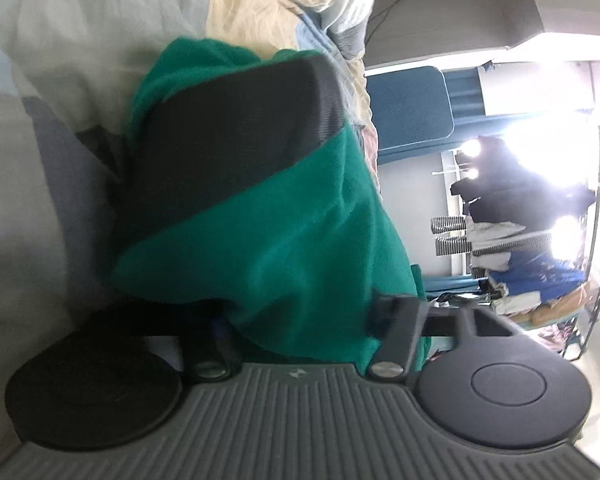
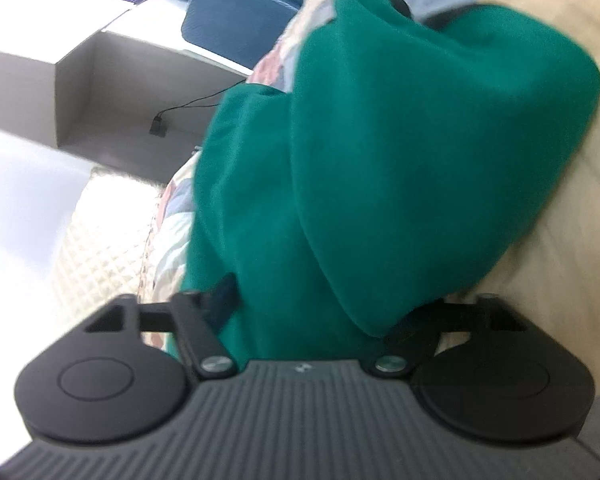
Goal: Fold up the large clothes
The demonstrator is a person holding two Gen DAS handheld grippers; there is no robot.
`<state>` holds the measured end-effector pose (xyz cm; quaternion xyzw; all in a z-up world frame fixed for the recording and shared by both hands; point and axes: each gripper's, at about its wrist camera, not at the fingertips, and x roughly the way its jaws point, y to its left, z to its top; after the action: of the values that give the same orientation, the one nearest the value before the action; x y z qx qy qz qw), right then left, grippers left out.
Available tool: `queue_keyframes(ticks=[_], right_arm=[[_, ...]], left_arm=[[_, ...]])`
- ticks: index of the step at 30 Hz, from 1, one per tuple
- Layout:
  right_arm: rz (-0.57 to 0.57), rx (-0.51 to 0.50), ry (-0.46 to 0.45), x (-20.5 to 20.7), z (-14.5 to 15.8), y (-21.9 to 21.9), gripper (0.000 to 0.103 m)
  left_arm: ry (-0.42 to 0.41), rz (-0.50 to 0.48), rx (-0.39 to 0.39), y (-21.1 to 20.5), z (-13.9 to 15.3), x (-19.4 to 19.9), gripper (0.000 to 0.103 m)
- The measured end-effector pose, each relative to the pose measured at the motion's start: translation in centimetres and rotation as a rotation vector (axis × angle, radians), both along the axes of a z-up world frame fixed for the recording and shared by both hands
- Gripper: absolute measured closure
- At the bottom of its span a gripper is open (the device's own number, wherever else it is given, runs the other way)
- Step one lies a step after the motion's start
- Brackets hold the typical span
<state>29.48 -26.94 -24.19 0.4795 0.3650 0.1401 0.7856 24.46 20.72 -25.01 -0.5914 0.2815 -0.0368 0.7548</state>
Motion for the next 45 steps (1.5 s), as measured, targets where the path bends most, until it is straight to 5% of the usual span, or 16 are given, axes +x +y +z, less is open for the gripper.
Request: queue_keyframes(ticks=[4,8,20,27,31,36,45], right_arm=[[0.013,-0.044,-0.059,-1.1,1.5,0.0,0.058],[0.026,-0.082,-0.119,-1.6,3.5,-0.7,0.067],[0.082,-0.112,-0.218,-9.5,8.5,-3.2,0.073],[0.070,-0.103,-0.118,-9.5,7.4,-3.7,0.071],[0.058,-0.072,-0.171,-9.5,8.6,-3.4,0.066],[0.065,-0.059,-0.267,-8.1,10.4,-3.0,0.056],[0.099,-0.144,-0.323,-0.9,12.8,-1.5,0.056]], left_arm=[[-0.048,-0.003,0.083,-0.6,1.8,-0.3,0.074],[-0.079,-0.008,0.127,-1.0,3.5,-1.9,0.078],[-0.135,-0.083,0.251,-2.8,9.9,-10.7,0.078],[-0.117,-0.116,0.259,-3.7,8.7,-13.4,0.066],[-0.186,-0.106,0.224,-3.3,9.8,-13.3,0.049],[-0.282,-0.073,0.203,-2.6,12.2,-12.4,0.041],[-0.398,-0.083,0.332,-2.9,15.7,-5.2,0.032]])
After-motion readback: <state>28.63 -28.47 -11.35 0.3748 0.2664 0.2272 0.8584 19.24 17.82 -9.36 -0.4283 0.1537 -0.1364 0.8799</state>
